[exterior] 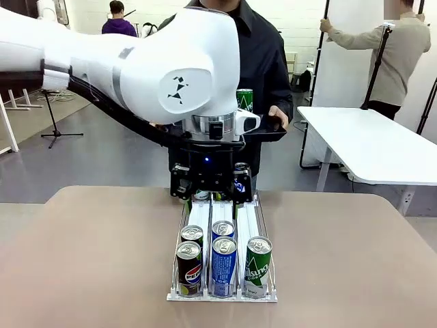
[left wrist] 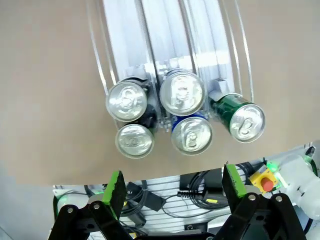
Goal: Retrieve and hand over the desired beverage to the person.
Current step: Pick up another can of the same type that the person held from the Automatic Can Dispenser, then place the picked can on the Handle tray extended by the person.
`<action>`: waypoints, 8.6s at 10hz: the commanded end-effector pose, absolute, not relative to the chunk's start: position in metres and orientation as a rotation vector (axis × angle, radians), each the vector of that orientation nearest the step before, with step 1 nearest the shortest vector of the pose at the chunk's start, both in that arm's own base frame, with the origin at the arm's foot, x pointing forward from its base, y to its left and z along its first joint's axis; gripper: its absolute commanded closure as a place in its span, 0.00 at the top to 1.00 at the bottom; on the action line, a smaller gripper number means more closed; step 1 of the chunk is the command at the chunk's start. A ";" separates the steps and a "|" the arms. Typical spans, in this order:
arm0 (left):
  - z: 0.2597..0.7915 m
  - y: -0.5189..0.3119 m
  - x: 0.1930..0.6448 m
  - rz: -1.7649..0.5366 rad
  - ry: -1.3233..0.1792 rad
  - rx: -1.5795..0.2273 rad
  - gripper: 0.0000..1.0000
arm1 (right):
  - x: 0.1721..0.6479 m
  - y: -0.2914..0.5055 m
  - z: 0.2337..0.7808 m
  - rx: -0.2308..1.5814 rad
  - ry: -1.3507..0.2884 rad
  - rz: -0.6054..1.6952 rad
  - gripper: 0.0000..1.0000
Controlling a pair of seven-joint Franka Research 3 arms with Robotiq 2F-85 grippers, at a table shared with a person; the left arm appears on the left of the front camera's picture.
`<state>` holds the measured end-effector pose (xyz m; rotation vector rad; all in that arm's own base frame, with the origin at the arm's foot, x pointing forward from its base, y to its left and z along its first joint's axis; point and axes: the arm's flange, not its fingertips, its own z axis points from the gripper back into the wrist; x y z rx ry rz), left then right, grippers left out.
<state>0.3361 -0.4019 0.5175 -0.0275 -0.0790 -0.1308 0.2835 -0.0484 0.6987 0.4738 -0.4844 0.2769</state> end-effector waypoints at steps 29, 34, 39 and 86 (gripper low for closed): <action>0.430 -0.433 0.343 -0.048 -0.056 -0.011 0.00 | 0.283 -0.049 0.698 0.495 -0.487 0.295 1.00; 0.428 -0.434 0.342 -0.060 -0.026 -0.010 0.00 | 0.283 -0.049 0.698 0.495 -0.487 0.295 1.00; 0.514 -0.419 0.324 -0.124 -0.019 -0.011 0.03 | 0.283 -0.049 0.698 0.495 -0.487 0.295 1.00; 0.687 -0.317 0.525 0.015 -0.152 -0.021 0.58 | 0.283 -0.049 0.698 0.495 -0.487 0.295 1.00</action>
